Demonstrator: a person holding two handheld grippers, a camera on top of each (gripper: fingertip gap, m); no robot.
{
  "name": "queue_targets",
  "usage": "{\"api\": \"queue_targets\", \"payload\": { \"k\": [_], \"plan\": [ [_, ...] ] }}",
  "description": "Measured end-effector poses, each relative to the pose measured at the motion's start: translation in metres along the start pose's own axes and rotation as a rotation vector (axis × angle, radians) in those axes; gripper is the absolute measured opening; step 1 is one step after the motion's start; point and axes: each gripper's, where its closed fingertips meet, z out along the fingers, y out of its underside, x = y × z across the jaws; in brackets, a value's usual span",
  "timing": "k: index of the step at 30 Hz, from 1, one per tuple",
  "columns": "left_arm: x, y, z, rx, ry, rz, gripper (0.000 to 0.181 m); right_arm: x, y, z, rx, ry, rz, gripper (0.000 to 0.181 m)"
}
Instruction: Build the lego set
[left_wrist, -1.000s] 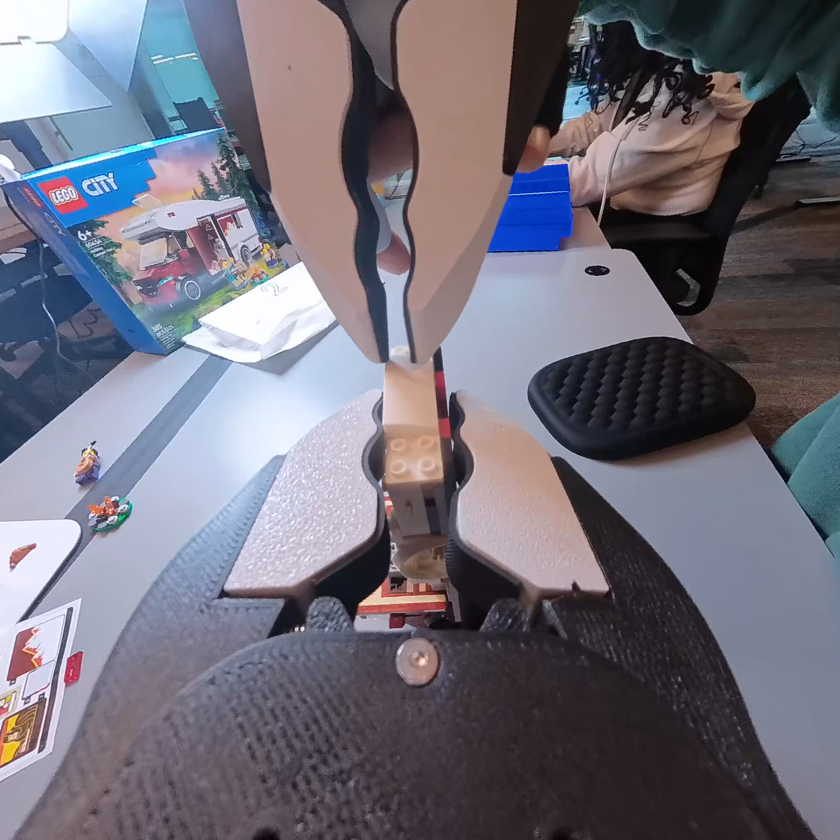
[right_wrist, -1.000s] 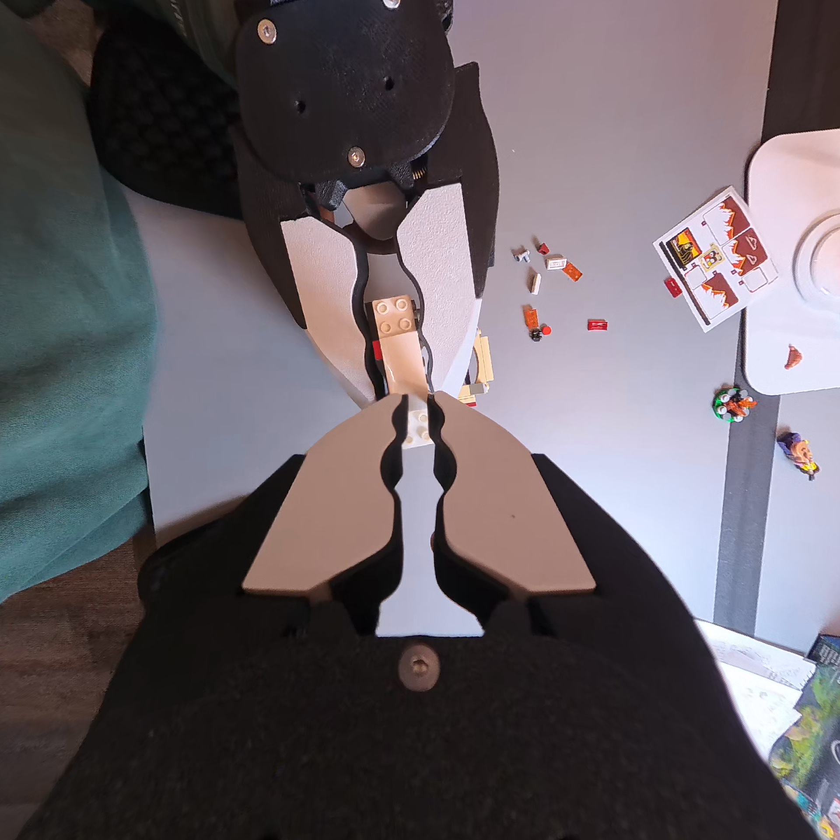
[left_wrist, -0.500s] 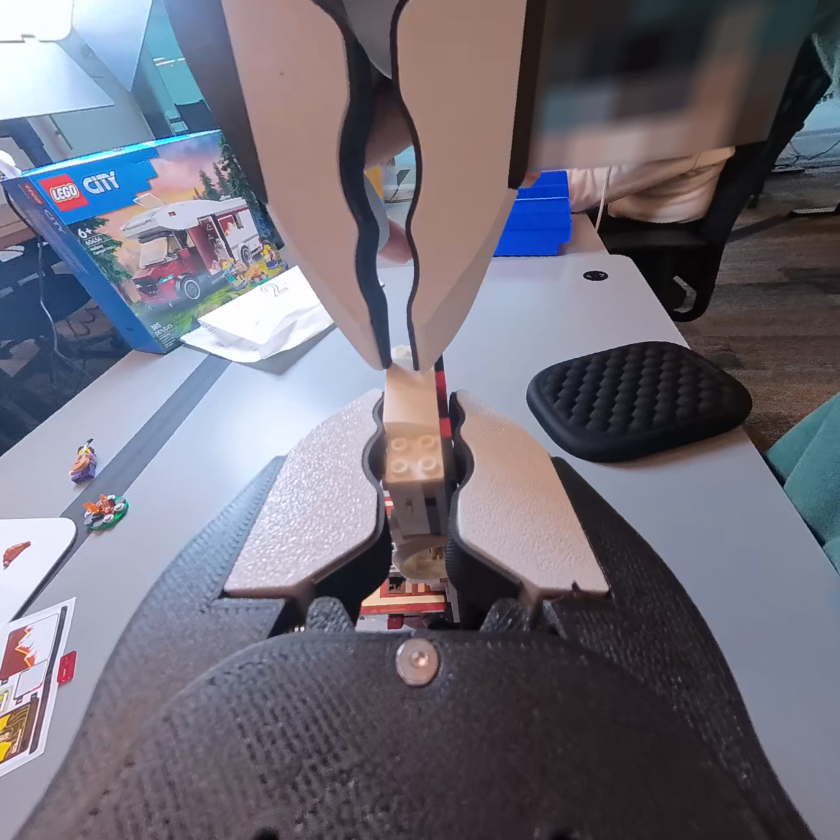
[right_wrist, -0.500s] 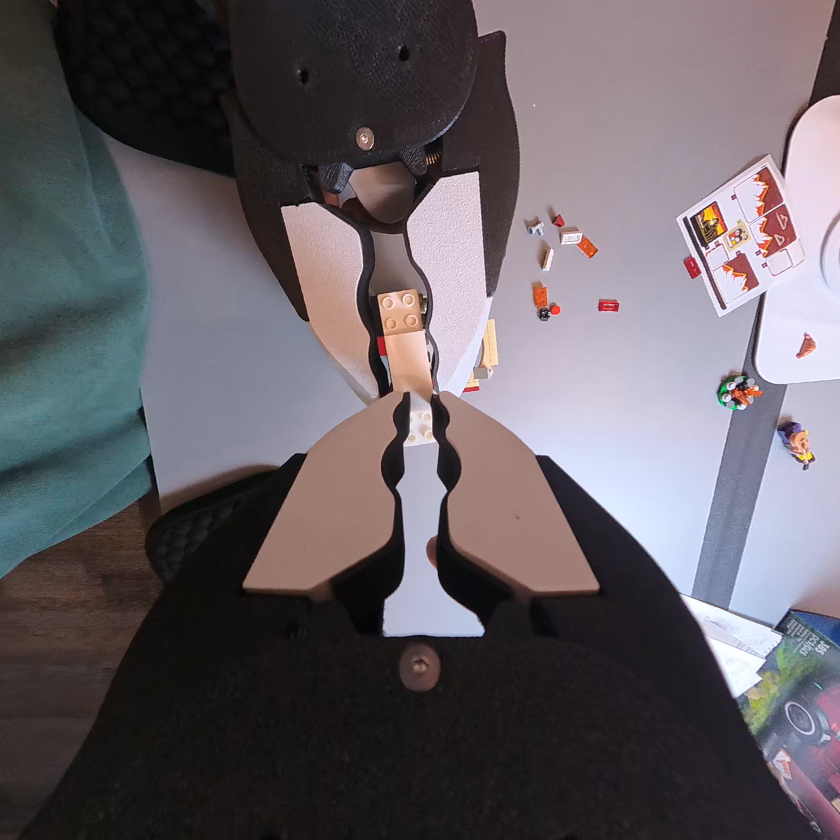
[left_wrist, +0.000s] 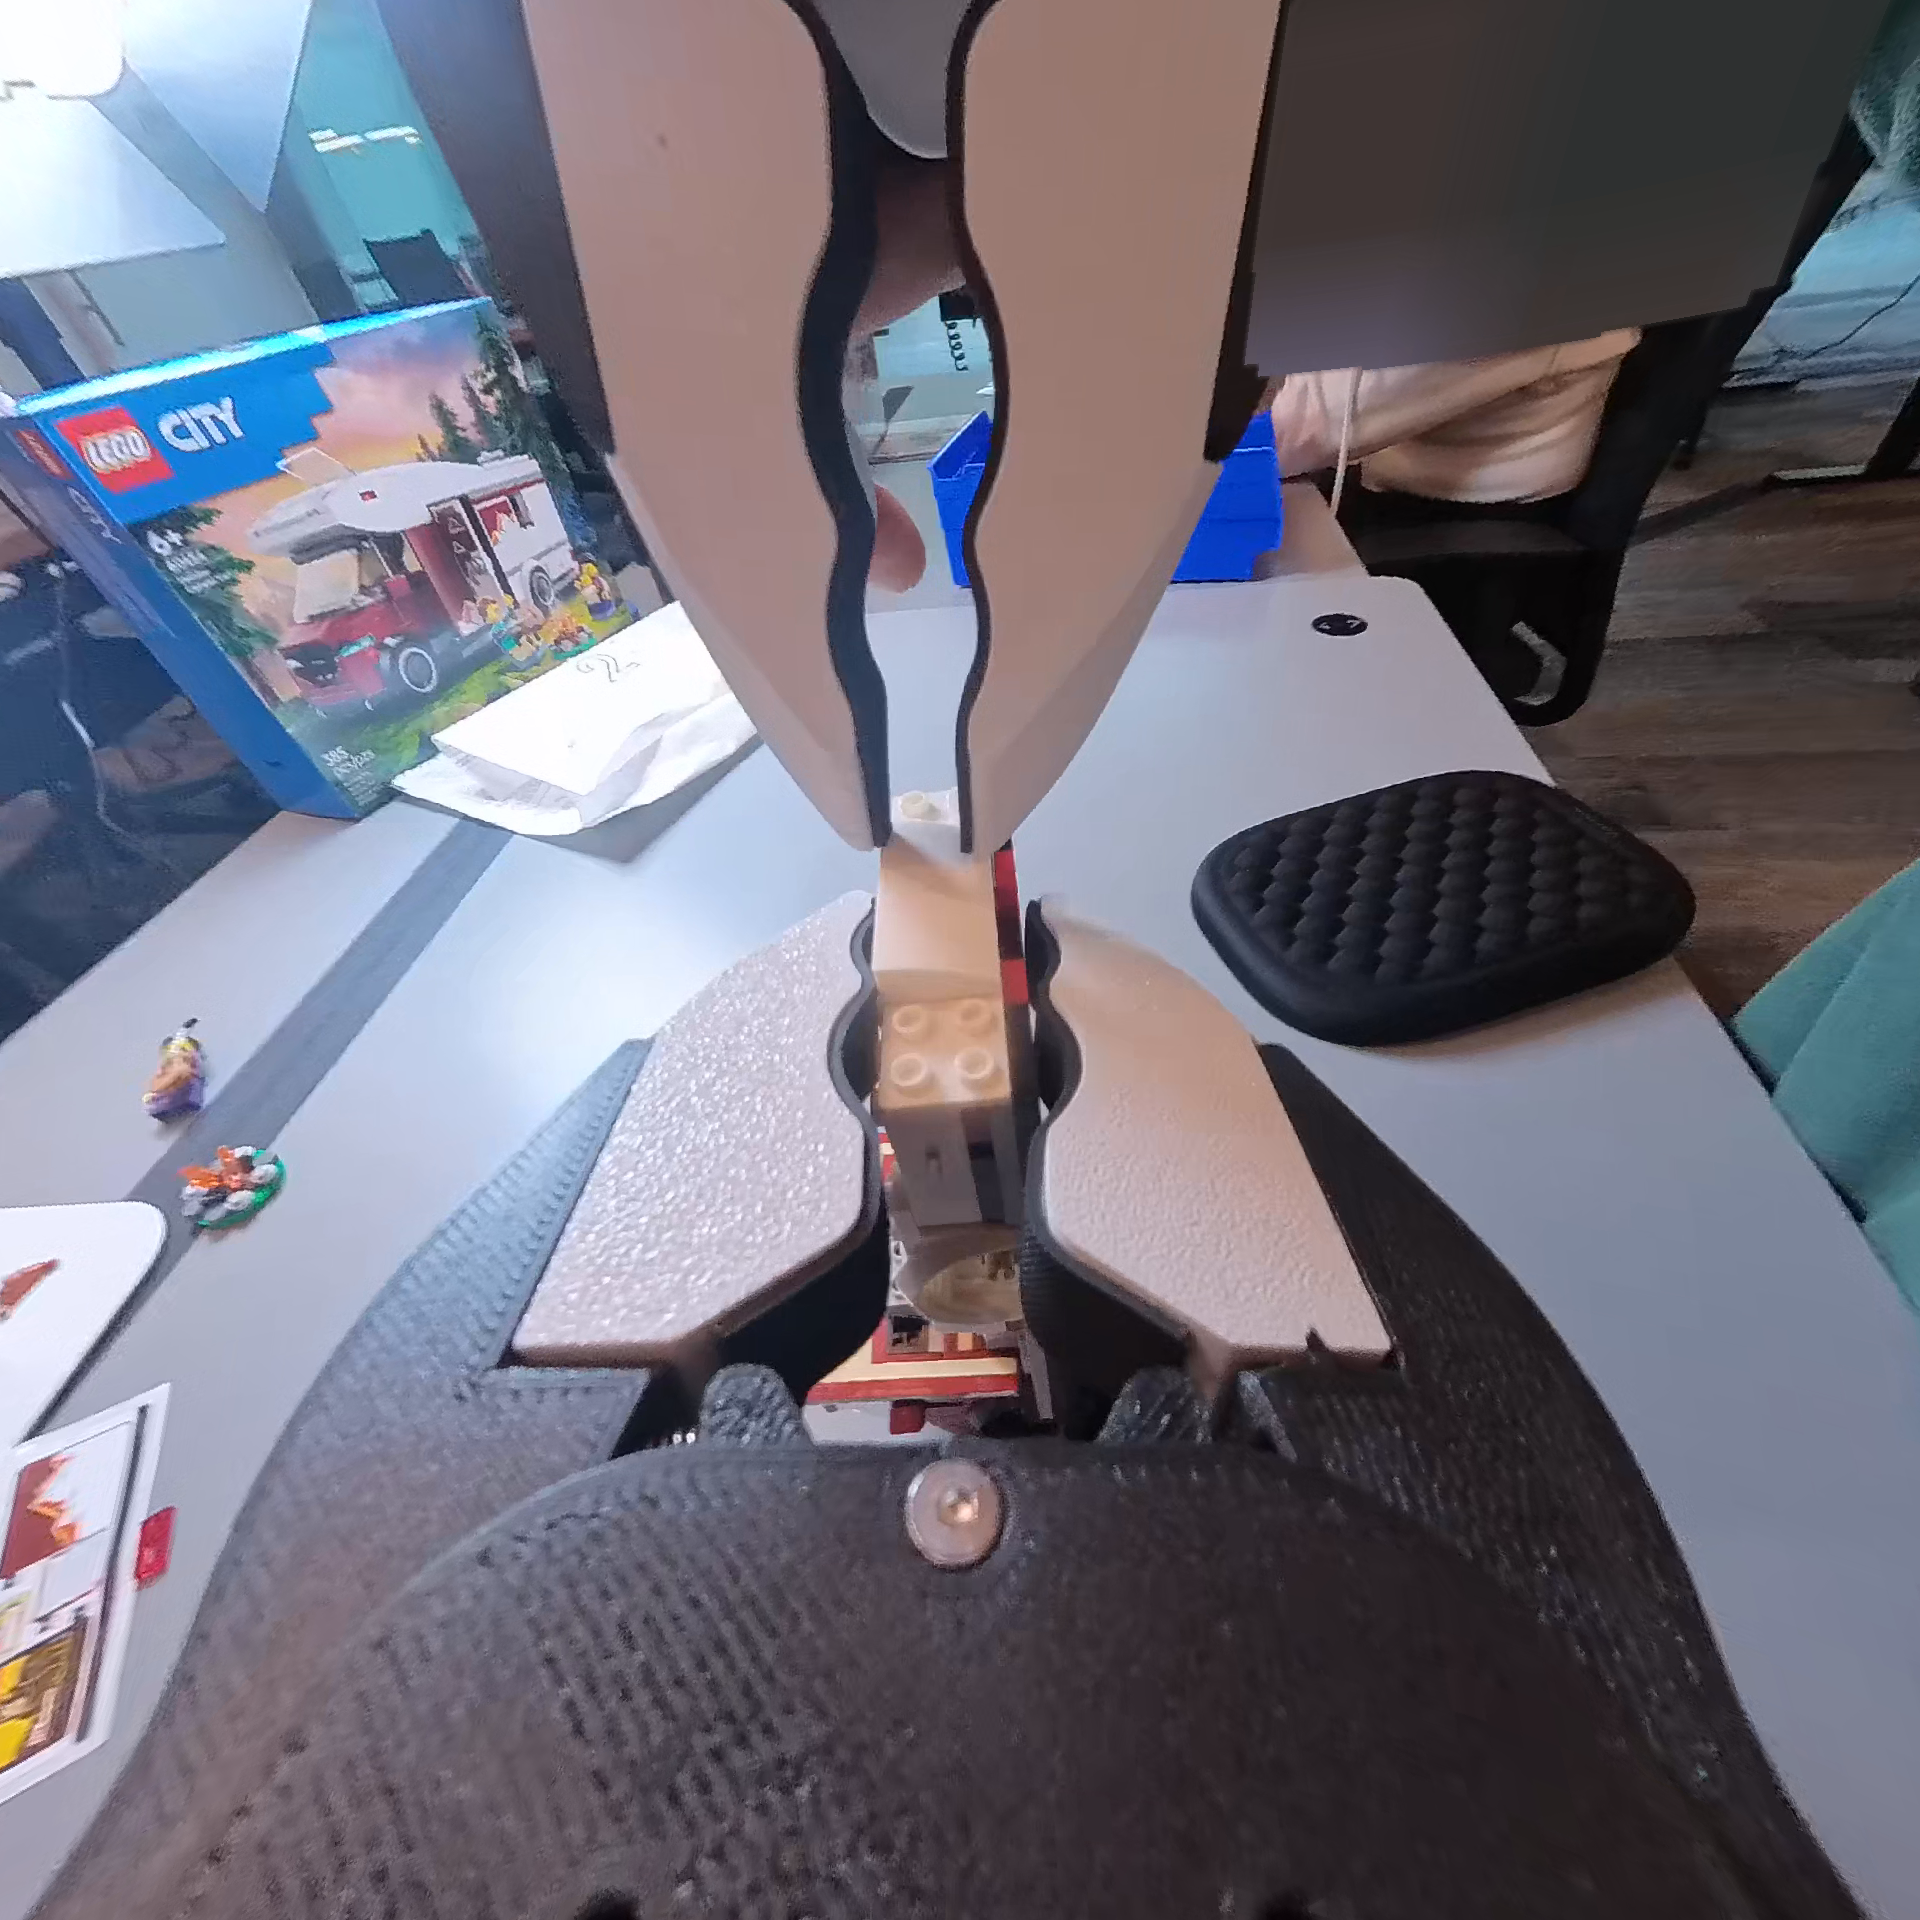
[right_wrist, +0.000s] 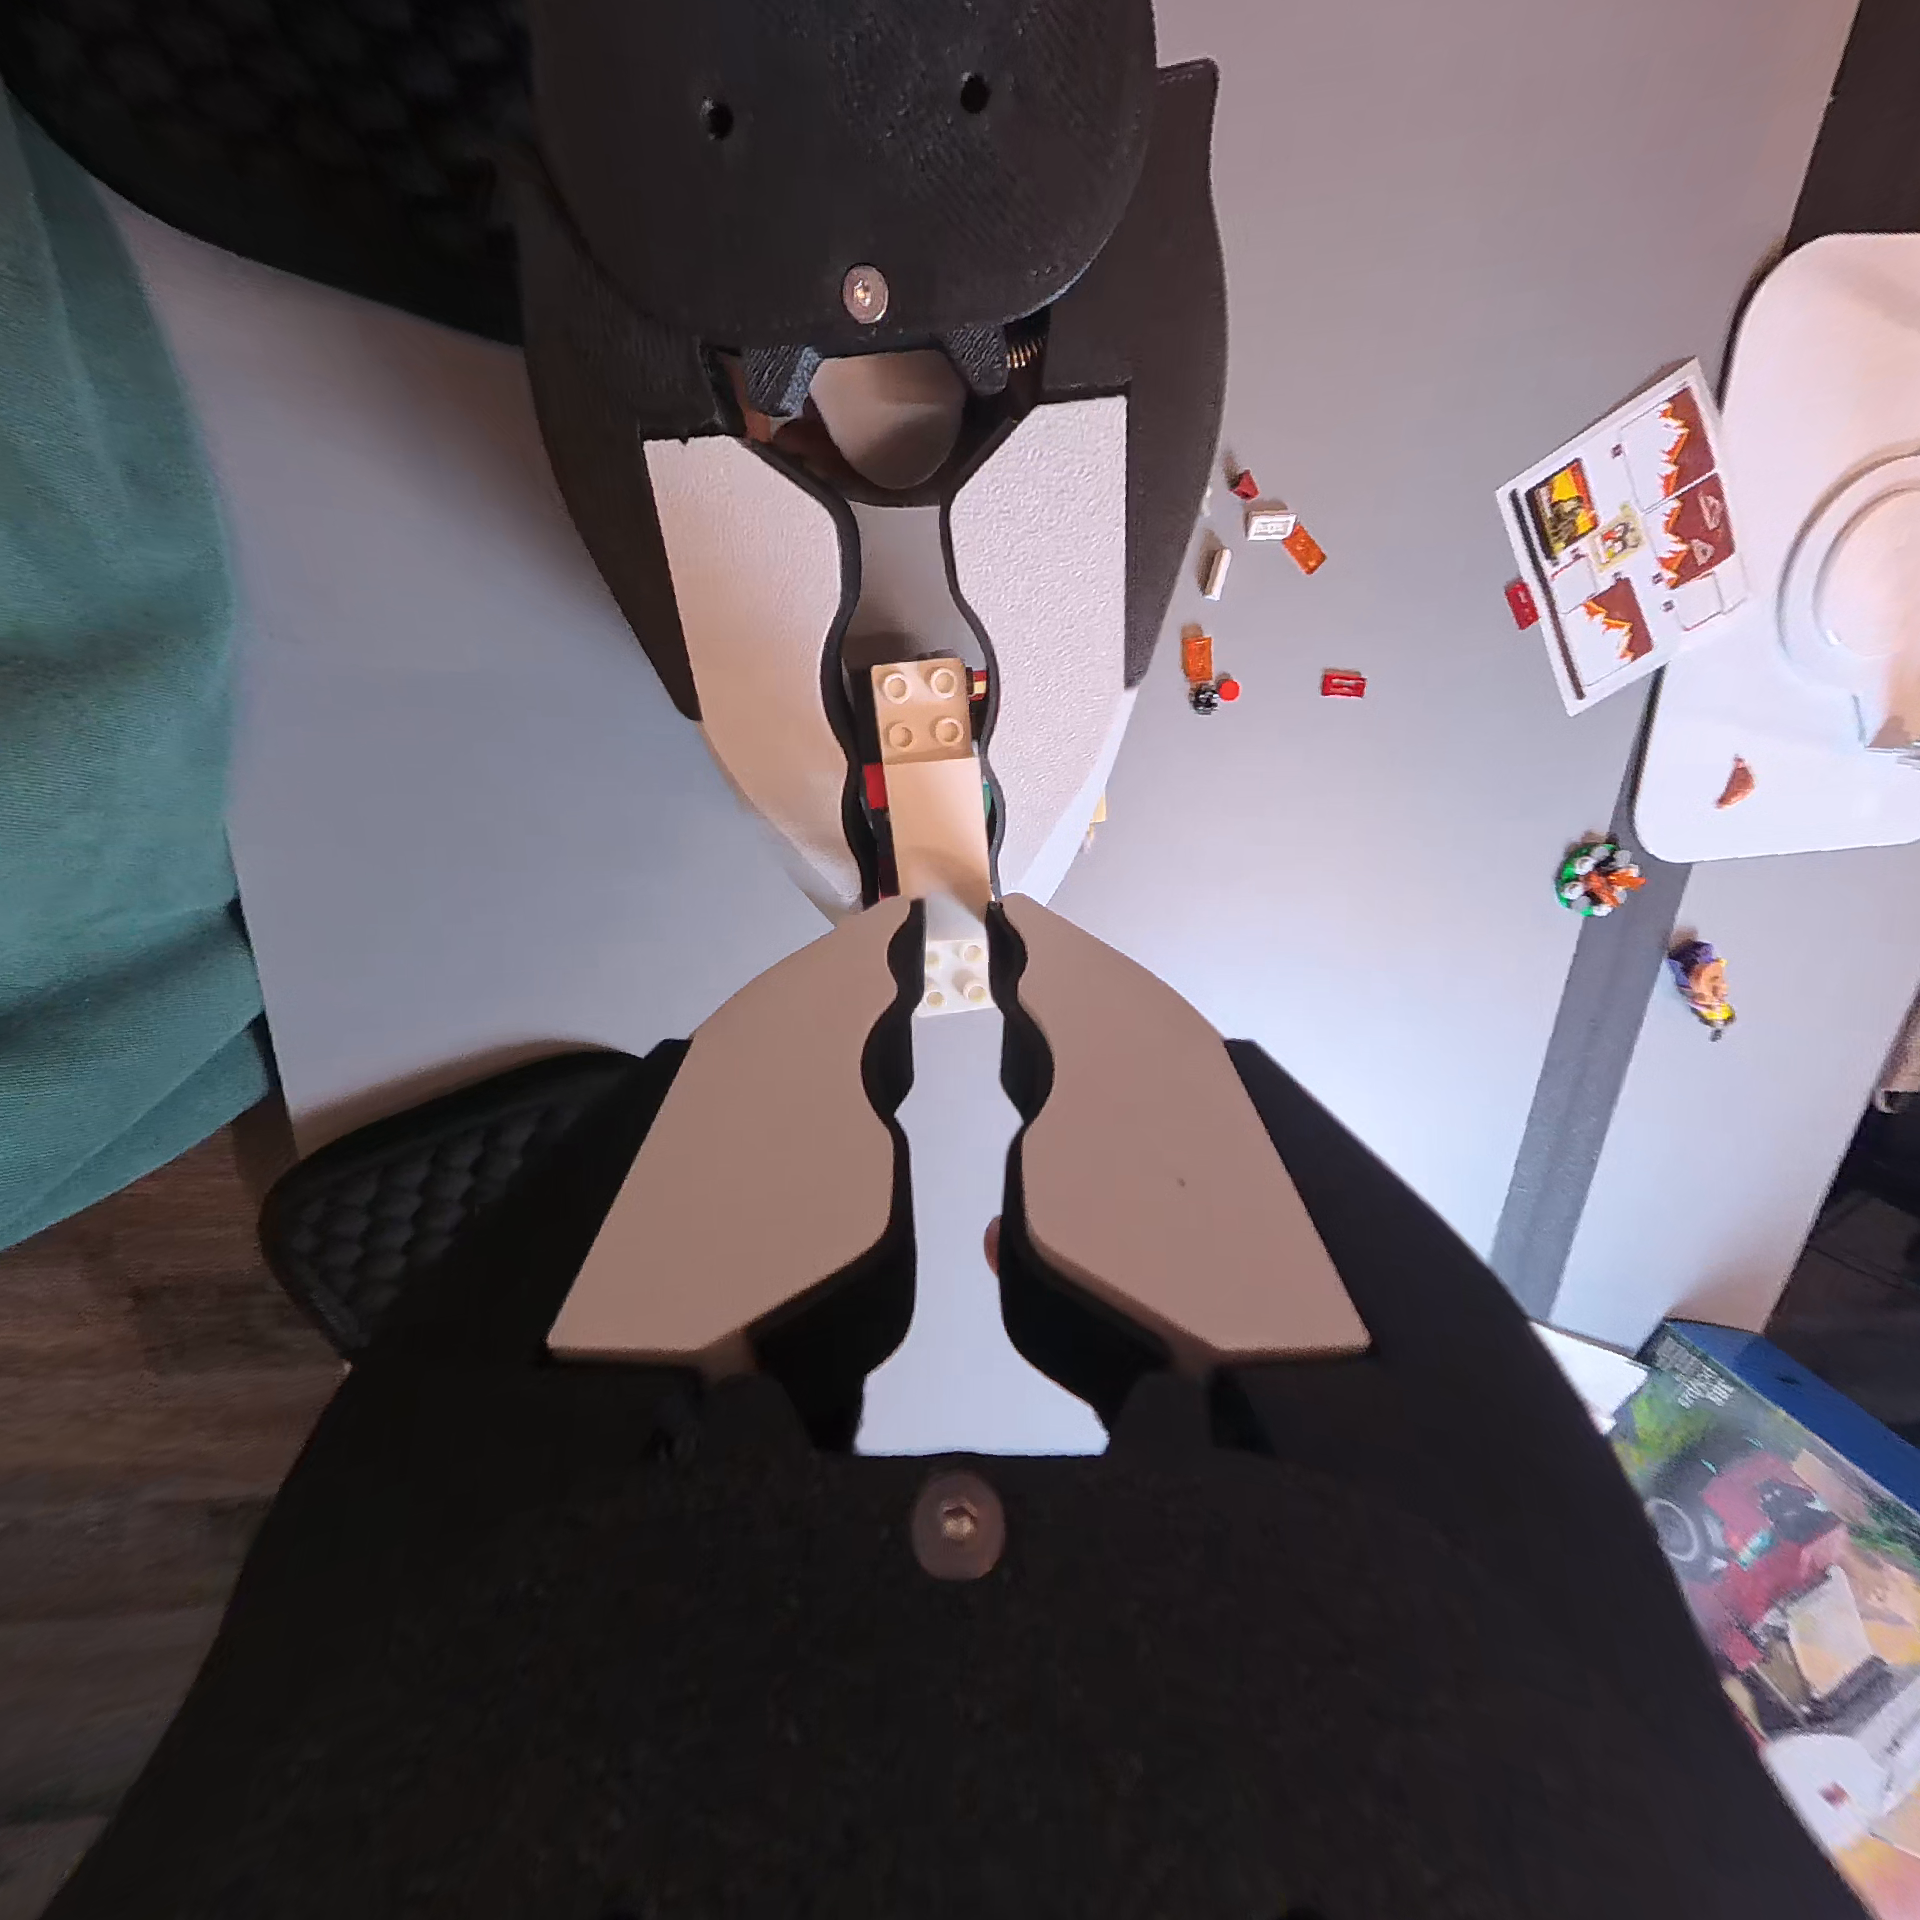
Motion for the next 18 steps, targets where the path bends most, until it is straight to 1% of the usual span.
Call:
{"api": "queue_targets", "payload": {
  "k": [1,2,3,5,11,15,18],
  "plan": [
    [0.0,0.001,0.0,-0.006,-0.01,0.019,0.028,0.0,0.0,0.0,0.001,0.013,-0.008,0.012],
    [0.001,0.005,-0.001,-0.029,-0.009,0.026,0.035,0.001,0.0,0.0,0.005,0.02,-0.011,0.012],
    [0.003,0.01,-0.002,-0.043,0.0,0.021,0.035,0.001,-0.001,0.0,0.013,0.016,-0.007,0.012],
    [0.002,0.012,-0.005,-0.034,-0.003,0.005,0.028,-0.001,-0.004,0.0,0.036,-0.001,0.008,0.015],
    [0.0,0.013,-0.006,-0.035,-0.004,-0.038,0.026,0.002,-0.016,-0.001,0.091,0.002,0.009,0.015],
    [-0.002,0.013,-0.006,-0.032,-0.02,-0.029,0.025,0.002,-0.015,0.003,0.07,0.008,-0.003,0.009],
    [-0.002,0.013,-0.005,-0.034,-0.02,-0.033,0.025,0.002,-0.014,0.003,0.05,0.009,-0.015,0.01]
  ]
}}
